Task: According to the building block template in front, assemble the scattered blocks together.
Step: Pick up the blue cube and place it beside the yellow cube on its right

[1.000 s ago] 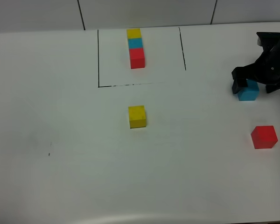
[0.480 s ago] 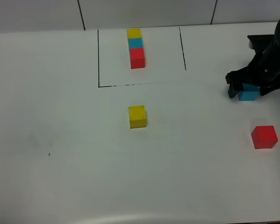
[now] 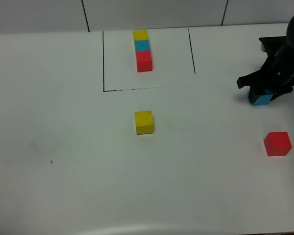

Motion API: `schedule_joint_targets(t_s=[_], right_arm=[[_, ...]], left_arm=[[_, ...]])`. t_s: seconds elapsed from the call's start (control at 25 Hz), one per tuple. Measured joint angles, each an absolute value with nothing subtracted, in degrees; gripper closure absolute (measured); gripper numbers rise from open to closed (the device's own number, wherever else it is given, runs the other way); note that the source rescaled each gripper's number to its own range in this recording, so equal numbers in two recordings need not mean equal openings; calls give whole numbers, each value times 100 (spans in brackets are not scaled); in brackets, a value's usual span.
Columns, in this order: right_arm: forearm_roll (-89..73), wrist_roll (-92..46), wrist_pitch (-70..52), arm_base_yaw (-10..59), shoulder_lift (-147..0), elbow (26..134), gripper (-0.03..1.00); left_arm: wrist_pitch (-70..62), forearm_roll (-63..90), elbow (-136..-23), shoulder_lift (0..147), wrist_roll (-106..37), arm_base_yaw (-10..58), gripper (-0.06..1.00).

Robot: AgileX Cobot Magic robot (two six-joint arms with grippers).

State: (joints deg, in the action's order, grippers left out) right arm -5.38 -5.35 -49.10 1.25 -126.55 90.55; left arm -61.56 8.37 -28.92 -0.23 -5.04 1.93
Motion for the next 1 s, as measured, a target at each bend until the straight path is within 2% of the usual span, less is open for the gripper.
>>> schedule_joint_targets(t_s=[0.2, 0.68, 1.0], right_arm=[[-441, -812, -5162, 279, -12469, 9286, 95], [-361, -5147, -6446, 1787, -12052, 9353, 95], [-320, -6162, -6325, 2434, -12318, 9353, 95]], left_arm=[[-6156, 837, -2892, -23, -504, 193, 28], [-6156, 837, -2892, -23, -504, 193, 28], [-6156, 837, -2892, -23, -504, 193, 28]])
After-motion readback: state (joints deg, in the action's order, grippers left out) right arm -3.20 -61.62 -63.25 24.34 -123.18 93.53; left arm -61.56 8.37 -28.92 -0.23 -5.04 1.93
